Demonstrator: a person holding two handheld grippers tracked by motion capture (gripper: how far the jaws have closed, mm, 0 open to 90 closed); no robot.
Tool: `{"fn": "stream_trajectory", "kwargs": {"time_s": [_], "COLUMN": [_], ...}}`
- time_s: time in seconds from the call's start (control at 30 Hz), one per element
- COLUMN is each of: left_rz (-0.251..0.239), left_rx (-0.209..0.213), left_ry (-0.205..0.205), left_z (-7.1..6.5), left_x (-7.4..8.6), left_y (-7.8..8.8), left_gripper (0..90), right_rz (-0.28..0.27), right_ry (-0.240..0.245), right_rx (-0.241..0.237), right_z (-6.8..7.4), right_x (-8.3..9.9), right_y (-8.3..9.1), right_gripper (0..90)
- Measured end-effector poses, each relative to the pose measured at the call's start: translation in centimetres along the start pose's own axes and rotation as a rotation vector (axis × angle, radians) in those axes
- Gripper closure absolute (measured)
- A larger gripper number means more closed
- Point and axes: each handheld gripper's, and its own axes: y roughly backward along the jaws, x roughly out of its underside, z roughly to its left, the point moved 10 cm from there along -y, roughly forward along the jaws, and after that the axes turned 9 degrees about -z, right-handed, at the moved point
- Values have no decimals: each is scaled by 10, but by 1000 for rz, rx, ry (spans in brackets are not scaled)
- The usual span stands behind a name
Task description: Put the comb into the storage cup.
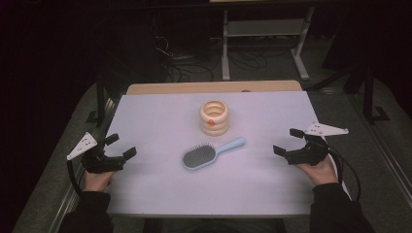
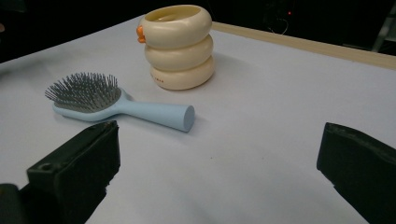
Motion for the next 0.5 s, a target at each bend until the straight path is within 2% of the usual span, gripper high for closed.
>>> {"fn": "stream_trajectory", "kwargs": {"time_s": [0.5], "left_rz": [-4], "left_rx": [3], "left_ry": [0], "left_z": [-1], "left_x": [-1], "left_y": [0], "left_gripper": [0], "right_rz": [-13], "right_ry": [12], "right_rx": [-3], "right_z": [3], "right_x": [-3], "right_y": [1], "right_gripper": [0]}}
